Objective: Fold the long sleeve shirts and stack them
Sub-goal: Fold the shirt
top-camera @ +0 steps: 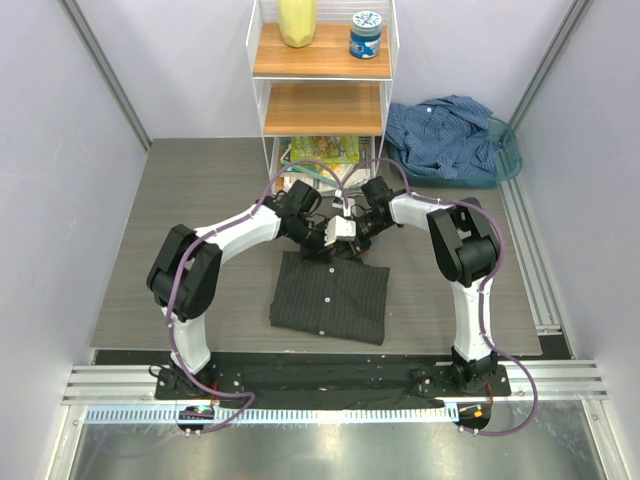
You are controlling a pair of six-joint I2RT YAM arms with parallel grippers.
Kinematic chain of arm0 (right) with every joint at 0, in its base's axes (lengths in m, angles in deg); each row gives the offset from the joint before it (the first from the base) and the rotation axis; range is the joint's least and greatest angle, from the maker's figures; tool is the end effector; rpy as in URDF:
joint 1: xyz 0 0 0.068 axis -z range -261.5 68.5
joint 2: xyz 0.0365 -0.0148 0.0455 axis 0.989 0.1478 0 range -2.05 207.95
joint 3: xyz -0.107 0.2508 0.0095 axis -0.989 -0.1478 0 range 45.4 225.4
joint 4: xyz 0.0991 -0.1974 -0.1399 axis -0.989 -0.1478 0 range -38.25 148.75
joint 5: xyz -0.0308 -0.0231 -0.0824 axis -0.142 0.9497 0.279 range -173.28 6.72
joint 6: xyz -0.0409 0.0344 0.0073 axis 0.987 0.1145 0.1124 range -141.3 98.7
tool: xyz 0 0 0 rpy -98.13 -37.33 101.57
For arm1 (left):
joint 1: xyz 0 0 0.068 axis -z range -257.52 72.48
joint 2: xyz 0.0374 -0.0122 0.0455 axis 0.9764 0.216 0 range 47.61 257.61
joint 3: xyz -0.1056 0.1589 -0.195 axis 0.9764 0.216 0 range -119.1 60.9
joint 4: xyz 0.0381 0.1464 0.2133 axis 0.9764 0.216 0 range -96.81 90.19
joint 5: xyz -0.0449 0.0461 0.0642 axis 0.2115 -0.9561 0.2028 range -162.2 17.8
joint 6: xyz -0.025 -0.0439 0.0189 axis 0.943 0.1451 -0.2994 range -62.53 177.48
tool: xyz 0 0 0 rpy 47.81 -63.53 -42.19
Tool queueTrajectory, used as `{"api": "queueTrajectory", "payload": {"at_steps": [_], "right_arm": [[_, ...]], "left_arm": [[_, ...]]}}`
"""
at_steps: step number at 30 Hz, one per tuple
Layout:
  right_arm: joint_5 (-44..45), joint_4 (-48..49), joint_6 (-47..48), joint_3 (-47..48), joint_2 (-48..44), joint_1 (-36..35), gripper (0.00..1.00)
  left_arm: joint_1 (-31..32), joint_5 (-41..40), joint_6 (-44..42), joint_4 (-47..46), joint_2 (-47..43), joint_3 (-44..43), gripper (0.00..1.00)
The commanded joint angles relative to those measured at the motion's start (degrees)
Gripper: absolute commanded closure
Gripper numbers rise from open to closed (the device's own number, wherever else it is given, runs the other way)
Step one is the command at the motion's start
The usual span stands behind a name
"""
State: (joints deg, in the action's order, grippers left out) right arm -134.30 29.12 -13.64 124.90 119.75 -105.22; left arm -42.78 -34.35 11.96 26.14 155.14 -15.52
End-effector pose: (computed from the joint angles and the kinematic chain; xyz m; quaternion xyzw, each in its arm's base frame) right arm 0.3649 0.1907 0.1257 -0.3062 0.8398 0.4410 0.0809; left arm 0.3039 -0.2373 0.1982 0.6498 0.6578 -0.2947 0.2410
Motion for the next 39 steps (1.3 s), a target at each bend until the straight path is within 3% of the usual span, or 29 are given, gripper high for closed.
{"api": "queueTrajectory", "payload": {"at_steps": [1,4,7,8,11,13,14,15,17,19,20,34,37,39], "right_arm": [[0.0,-1.5,1.0,3.6,-0.2,1.2,0.65],[0.3,-2.8,0.5,5.7,-1.5,3.1,0.59],[1.0,-5.2,1.0,7.2,-3.6,5.0,0.47],[1.2,-5.9,1.1,7.9,-4.6,6.2,0.44],[3.3,-8.7,2.4,8.1,-7.1,8.0,0.35],[4.4,-10.5,4.0,7.3,-10.0,9.6,0.30],[4.9,-10.9,4.5,6.0,-11.3,10.0,0.20],[6.6,-11.5,4.7,5.1,-13.7,10.4,0.18],[7.9,-12.2,5.9,2.3,-16.1,10.5,0.16],[8.8,-12.6,5.9,0.0,-19.1,10.5,0.14],[9.0,-12.6,6.0,-2.1,-19.8,10.5,0.13],[14.9,-12.0,12.4,-10.3,-22.1,7.1,0.14],[14.7,-12.2,13.6,-10.3,-21.0,6.7,0.23],[15.3,-12.8,14.5,-10.2,-20.6,6.0,0.34]], "left_arm": [[-0.8,-0.8,-1.5,-5.0,-0.7,0.0,1.00],[-1.3,-1.5,-1.5,-4.9,-0.5,0.1,0.99],[-1.7,-2.3,-0.5,-4.6,-0.7,0.0,0.84],[-2.2,-2.4,-0.2,-4.6,-1.1,0.0,0.73],[-4.1,-2.2,2.4,-1.4,-2.8,-1.4,0.60],[-5.7,0.3,3.6,4.4,-3.3,-4.1,0.55],[-7.5,0.4,6.2,6.0,-3.3,-5.3,0.53],[-8.7,1.2,7.4,7.6,-3.3,-7.0,0.52],[-12.1,4.2,10.1,14.2,-2.2,-9.1,0.43],[-14.9,7.3,10.5,19.1,-0.5,-11.3,0.40],[-15.7,8.5,11.5,21.2,-0.2,-11.4,0.30],[-17.7,11.3,15.2,22.4,3.0,-8.8,0.27],[-17.5,10.3,17.1,21.2,4.1,-8.7,0.32],[-17.4,9.4,17.0,22.1,5.1,-9.5,0.37]]}}
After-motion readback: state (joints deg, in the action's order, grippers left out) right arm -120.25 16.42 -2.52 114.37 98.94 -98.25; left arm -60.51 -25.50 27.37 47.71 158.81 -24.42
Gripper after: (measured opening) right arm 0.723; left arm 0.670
